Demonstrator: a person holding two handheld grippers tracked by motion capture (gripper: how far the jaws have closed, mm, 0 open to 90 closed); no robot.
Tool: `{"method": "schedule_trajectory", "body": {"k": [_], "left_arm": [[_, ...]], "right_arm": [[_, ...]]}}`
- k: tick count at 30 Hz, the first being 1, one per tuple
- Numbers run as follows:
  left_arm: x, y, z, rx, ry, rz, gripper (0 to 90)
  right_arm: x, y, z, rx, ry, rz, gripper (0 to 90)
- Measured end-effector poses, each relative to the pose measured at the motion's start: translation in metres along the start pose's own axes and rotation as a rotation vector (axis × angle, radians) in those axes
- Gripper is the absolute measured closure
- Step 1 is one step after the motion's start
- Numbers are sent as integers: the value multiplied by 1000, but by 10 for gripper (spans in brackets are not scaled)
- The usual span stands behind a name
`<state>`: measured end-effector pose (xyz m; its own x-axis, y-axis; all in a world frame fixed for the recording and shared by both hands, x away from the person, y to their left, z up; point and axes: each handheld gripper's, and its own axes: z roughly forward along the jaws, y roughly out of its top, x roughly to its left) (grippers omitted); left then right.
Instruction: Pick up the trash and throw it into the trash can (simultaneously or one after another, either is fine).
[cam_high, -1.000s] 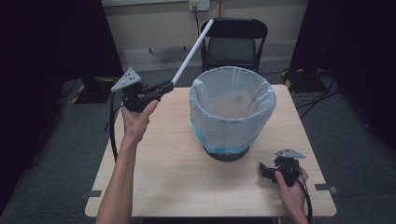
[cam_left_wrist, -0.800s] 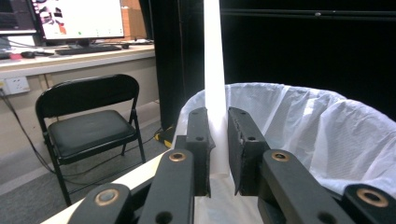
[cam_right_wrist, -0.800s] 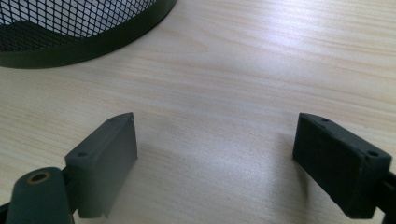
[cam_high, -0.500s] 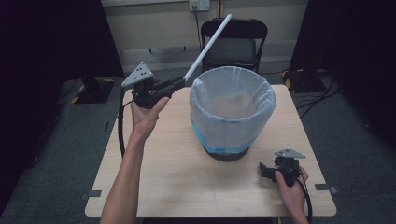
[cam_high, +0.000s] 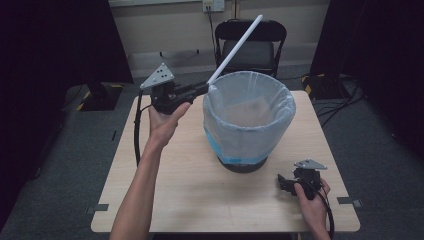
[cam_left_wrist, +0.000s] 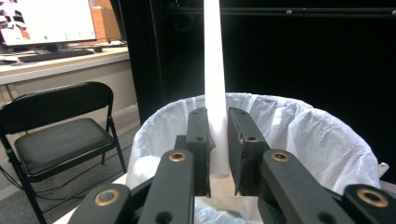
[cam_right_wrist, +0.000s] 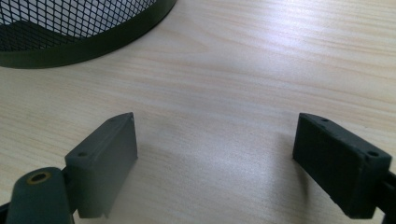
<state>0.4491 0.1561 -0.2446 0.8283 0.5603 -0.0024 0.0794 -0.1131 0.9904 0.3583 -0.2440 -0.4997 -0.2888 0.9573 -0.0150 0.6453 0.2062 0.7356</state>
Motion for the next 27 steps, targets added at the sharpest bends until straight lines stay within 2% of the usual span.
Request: {"method": "schedule_trajectory", "body": {"k": [11,19,23,25,27], "left_arm": [[-9,12,18,11,-47,7,800],[-14,18,35,34,-99,9,799],[-16,17,43,54,-124,4,797],[-17,15,47,89,-147,9,793],[-19,13,50,109,-137,26,763]], "right_arm": [[0,0,0,0,0,0,129],[0,0,0,-1,0,-1,129],[0,0,0,0,0,0,129],[0,0,0,0,0,0,129],[0,0,0,0,0,0,129]]}}
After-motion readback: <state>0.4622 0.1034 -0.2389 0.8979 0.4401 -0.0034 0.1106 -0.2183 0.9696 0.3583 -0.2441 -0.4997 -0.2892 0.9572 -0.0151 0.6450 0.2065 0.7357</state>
